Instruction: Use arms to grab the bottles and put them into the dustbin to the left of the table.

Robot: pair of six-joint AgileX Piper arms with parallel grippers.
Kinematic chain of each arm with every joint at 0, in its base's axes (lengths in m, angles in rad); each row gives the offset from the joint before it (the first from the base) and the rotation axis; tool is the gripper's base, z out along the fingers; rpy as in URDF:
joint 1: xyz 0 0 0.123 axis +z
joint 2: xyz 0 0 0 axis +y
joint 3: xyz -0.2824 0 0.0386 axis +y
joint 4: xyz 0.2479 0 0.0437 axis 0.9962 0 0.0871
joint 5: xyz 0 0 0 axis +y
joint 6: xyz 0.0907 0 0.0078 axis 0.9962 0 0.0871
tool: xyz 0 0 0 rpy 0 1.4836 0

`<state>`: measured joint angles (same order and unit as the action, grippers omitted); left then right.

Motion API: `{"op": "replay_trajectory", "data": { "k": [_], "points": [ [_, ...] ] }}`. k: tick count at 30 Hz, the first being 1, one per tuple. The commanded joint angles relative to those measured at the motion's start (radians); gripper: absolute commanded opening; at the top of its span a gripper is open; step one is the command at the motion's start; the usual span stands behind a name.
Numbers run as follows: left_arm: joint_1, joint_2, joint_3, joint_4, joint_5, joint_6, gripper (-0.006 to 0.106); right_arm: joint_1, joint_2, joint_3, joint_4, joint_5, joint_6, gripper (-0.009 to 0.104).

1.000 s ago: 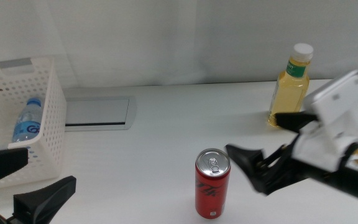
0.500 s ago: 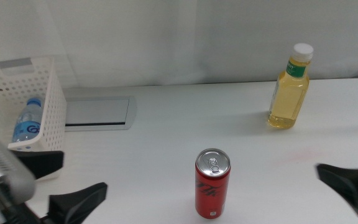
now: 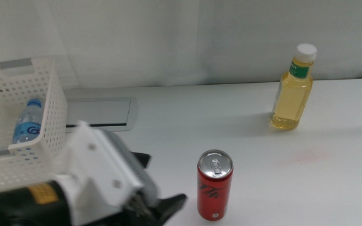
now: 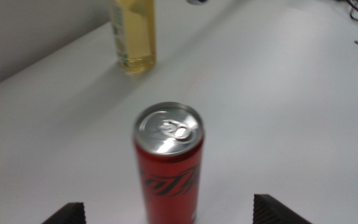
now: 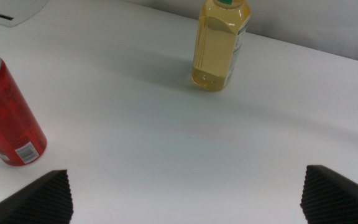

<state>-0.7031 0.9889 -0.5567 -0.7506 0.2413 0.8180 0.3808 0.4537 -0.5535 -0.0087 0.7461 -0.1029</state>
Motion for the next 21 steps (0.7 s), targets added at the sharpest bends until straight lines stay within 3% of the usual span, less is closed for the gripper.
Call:
{"op": "replay_trajectory", "data": {
  "k": [1,7,16,18,21],
  "points": [
    [-0.077,0.068,0.006,-0.026,-0.098,0.01,0.071,-0.007,-0.005,-0.005,-0.021,0.005,0.002,0.103],
    [-0.208,0.25,0.006,-0.026,-0.292,-0.06,0.071,-0.007,-0.005,-0.005,-0.037,0.003,0.002,0.103],
    [-0.27,0.49,0.006,-0.021,-0.576,-0.165,0.071,-0.007,-0.005,-0.005,-0.051,0.003,0.002,0.103],
    [-0.275,0.545,0.006,0.019,-0.621,-0.237,0.071,-0.007,-0.005,-0.005,-0.051,0.001,0.002,0.103],
    [-0.275,0.621,0.006,0.159,-0.679,-0.439,0.071,-0.007,-0.005,-0.005,-0.054,-0.006,0.002,0.103]
  ]
}}
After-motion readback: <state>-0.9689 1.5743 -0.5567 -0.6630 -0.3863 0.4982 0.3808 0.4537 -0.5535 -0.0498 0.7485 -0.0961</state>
